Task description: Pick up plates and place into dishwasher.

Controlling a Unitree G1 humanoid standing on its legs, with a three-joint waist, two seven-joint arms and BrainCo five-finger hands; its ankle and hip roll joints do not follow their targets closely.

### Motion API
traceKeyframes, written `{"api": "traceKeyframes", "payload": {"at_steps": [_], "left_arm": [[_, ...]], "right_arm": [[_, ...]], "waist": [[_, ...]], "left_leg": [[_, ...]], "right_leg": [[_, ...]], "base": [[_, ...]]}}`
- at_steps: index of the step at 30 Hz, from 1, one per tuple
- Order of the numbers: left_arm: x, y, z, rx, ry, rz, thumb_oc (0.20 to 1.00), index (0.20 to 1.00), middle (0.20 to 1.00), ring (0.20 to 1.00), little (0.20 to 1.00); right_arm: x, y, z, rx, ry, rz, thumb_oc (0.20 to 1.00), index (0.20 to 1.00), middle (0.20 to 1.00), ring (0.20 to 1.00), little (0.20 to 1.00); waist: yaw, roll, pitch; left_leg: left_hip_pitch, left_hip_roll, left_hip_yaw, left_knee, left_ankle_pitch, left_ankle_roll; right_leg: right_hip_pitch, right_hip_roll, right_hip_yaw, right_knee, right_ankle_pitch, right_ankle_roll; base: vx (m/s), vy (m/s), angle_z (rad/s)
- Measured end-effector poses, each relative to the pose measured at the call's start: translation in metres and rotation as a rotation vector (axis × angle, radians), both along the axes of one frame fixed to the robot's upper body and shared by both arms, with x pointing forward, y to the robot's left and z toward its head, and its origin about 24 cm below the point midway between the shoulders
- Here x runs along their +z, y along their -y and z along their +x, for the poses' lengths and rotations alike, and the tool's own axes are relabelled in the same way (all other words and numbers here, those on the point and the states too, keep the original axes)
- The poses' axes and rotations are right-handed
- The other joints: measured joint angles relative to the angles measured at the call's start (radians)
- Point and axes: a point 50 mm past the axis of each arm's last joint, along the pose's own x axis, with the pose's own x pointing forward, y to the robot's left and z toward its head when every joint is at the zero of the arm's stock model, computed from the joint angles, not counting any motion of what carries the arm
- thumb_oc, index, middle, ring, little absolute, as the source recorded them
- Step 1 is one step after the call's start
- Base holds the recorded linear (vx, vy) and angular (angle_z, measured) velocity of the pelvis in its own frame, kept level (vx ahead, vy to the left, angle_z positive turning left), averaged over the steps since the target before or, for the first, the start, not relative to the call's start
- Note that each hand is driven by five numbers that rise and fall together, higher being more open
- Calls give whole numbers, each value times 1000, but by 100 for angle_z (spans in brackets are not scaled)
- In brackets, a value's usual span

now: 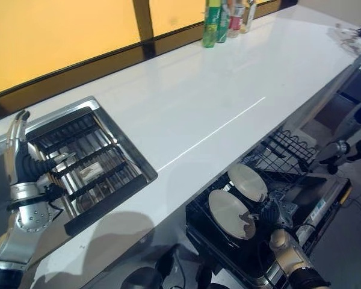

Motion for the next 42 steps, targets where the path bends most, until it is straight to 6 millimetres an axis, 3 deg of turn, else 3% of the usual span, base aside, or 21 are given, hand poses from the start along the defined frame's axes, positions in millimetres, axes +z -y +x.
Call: {"api": "traceKeyframes", "payload": {"at_steps": [9,11,15,20,23,28,35,42], "left_arm": [[-18,-6,-14,33,-75,-31,1000,1000,1000,1000,1000],[-23,-5,-17,38,-88,-48,1000,1000,1000,1000,1000],[-40,7,-20,28,-119,-109,1000,1000,1000,1000,1000],[-59,28,-22,-6,-148,-177,1000,1000,1000,1000,1000],[-64,33,-24,-2,-150,-202,1000,1000,1000,1000,1000],[-76,31,-38,17,-203,-218,1000,1000,1000,1000,1000],[-94,31,-62,18,-283,-229,1000,1000,1000,1000,1000],[-96,33,-73,-19,-275,-249,1000,1000,1000,1000,1000]], "right_arm": [[11,1,-10,-55,94,40,1000,1000,1000,1000,1000],[11,-2,-10,-88,141,114,1000,1000,1000,1000,1000],[9,-12,-10,-170,242,295,1000,1000,1000,1000,1000],[14,-13,-9,-193,332,325,1000,1000,1000,1000,1000],[16,-9,-9,-212,343,328,1000,1000,1000,1000,1000],[16,3,-18,-316,387,374,1000,1000,1000,1000,1000],[18,33,-49,-593,518,287,1000,1000,1000,1000,1000],[26,40,-53,-572,549,333,1000,1000,1000,1000,1000]], "waist": [[-42,4,-30],[-47,14,-34],[-64,60,-33],[-91,163,-15],[-97,198,-16],[-105,231,-6],[-107,251,2],[-113,282,-19]], "left_leg": [[60,5,36,-21,0,3],[72,5,52,-19,-1,4],[76,-2,61,0,-5,13],[76,-22,79,5,-6,23],[72,-31,81,8,-6,24],[70,-46,80,24,-11,32],[73,-60,80,42,-15,38],[87,-89,85,79,-26,32]], "right_leg": [[33,2,36,0,-4,7],[34,1,52,1,-3,9],[34,-7,64,17,-5,15],[25,-28,81,47,-13,33],[12,-40,82,71,-25,38],[-4,-59,67,135,-61,49],[-68,-88,46,324,-178,52],[-107,-123,56,465,-258,49]], "base": [[23,26,-12],[29,110,-19],[12,240,-10],[51,273,-7],[68,251,2],[96,200,12],[95,165,14],[74,91,1]]}}
